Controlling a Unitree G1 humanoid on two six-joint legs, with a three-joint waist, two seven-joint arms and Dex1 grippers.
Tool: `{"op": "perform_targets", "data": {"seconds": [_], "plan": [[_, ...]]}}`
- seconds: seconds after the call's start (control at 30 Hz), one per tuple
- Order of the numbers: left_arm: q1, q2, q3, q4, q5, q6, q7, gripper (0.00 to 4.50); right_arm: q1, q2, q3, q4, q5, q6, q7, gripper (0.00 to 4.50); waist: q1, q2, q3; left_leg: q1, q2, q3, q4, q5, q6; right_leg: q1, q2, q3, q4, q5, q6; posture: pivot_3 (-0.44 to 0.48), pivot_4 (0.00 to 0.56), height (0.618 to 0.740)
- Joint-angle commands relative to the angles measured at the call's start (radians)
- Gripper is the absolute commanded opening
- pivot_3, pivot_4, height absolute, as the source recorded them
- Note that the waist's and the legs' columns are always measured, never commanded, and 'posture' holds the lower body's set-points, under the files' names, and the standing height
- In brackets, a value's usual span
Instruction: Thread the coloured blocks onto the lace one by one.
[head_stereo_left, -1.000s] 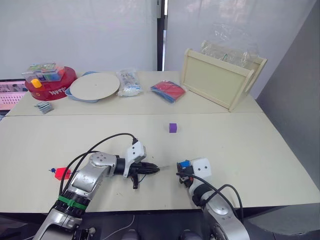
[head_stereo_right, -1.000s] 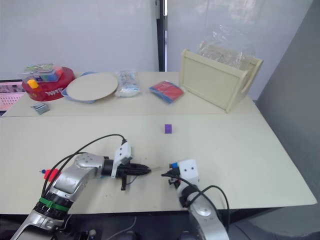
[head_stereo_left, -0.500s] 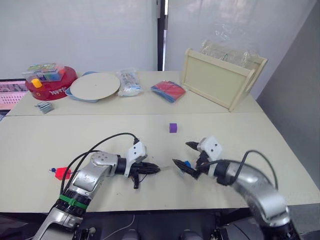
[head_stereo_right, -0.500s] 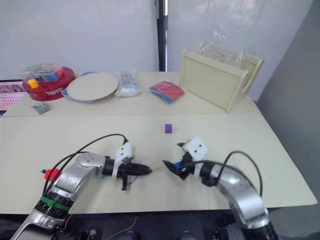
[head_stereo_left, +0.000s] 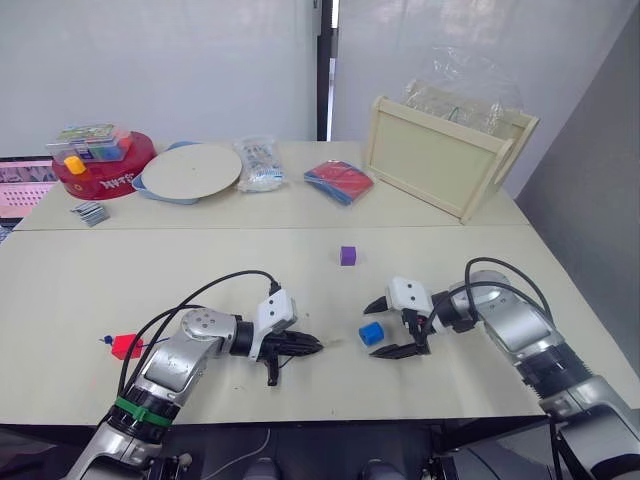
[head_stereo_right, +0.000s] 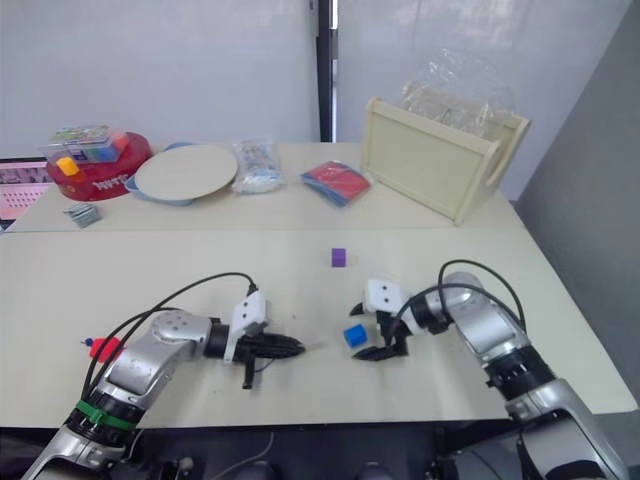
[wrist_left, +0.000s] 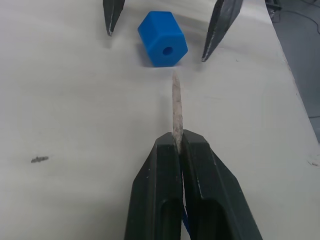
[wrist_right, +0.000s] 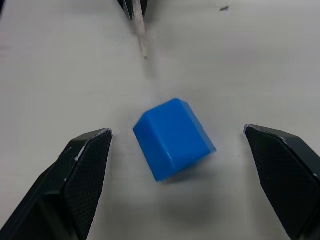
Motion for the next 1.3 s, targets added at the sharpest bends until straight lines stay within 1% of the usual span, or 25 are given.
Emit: {"op": "perform_targets", "data": {"seconds": [0.03, 0.07, 0.1, 0.2, 0.37, 0.4, 0.7, 0.87, 1.3], "plan": [[0.007, 0.006, 0.010, -0.055, -0.018, 0.016, 0.008, 0.00, -0.032, 0.022, -0.012, 0.060, -0.020, -0.100, 0.041, 4.46, 0.001, 0.000, 0.000, 0.000, 0.000, 0.000, 0.000, 0.000, 0.000, 0.000, 0.000, 0.000, 0.000, 0.000, 0.000, 0.000, 0.150, 0.740], [0.008, 0.006, 0.010, -0.060, -0.019, 0.020, 0.010, 0.00, -0.035, 0.027, -0.014, 0.078, -0.026, -0.122, 0.046, 4.46, 0.001, 0.000, 0.000, 0.000, 0.000, 0.000, 0.000, 0.000, 0.000, 0.000, 0.000, 0.000, 0.000, 0.000, 0.000, 0.000, 0.150, 0.740], [0.008, 0.006, 0.011, -0.065, -0.020, 0.025, 0.011, 0.00, -0.036, 0.034, -0.017, 0.092, -0.030, -0.139, 0.048, 4.24, 0.001, 0.000, 0.000, 0.000, 0.000, 0.000, 0.000, 0.000, 0.000, 0.000, 0.000, 0.000, 0.000, 0.000, 0.000, 0.000, 0.150, 0.740], [0.008, 0.006, 0.009, -0.078, -0.022, 0.036, 0.015, 0.00, -0.032, 0.046, -0.024, 0.116, -0.034, -0.167, 0.056, 3.28, 0.000, 0.000, 0.000, 0.000, 0.000, 0.000, 0.000, 0.000, 0.000, 0.000, 0.000, 0.000, 0.000, 0.000, 0.000, 0.000, 0.150, 0.740], [-0.021, 0.000, -0.007, -0.082, -0.009, 0.083, 0.036, 0.00, -0.014, 0.047, -0.027, 0.090, -0.037, -0.150, 0.068, 1.55, 0.000, 0.000, 0.000, 0.001, 0.000, 0.000, 0.000, 0.000, 0.000, 0.000, 0.000, 0.000, 0.001, 0.000, 0.000, 0.000, 0.150, 0.740], [-0.025, 0.000, -0.012, -0.089, -0.007, 0.092, 0.040, 0.00, -0.008, 0.047, -0.030, 0.084, -0.036, -0.139, 0.065, 1.32, 0.000, 0.000, 0.000, 0.001, 0.000, 0.000, 0.000, 0.000, 0.000, 0.000, 0.000, 0.000, 0.001, 0.000, 0.000, 0.000, 0.150, 0.740], [-0.048, -0.007, -0.052, -0.090, 0.010, 0.089, 0.051, 0.00, 0.044, 0.053, -0.042, -0.016, -0.032, -0.046, 0.044, 1.29, 0.000, 0.000, 0.000, 0.001, 0.000, 0.000, 0.001, 0.000, 0.000, 0.001, 0.000, 0.000, 0.001, 0.000, 0.000, 0.000, 0.150, 0.740], [-0.065, -0.026, -0.054, -0.081, 0.003, 0.083, 0.058, 0.00, 0.052, 0.051, -0.039, -0.037, -0.043, -0.030, 0.038, 1.29, 0.000, 0.000, 0.000, 0.001, 0.000, 0.000, 0.001, 0.000, 0.000, 0.001, 0.000, 0.000, 0.001, 0.000, 0.000, 0.000, 0.150, 0.740], [-0.087, -0.024, -0.074, -0.073, 0.020, 0.097, 0.058, 0.00, 0.063, 0.056, -0.038, -0.075, -0.047, 0.007, 0.033, 1.29, 0.000, 0.000, 0.000, 0.001, 0.000, 0.000, 0.000, 0.000, 0.000, 0.001, 0.000, 0.000, 0.001, 0.000, 0.000, 0.000, 0.150, 0.740]]}}
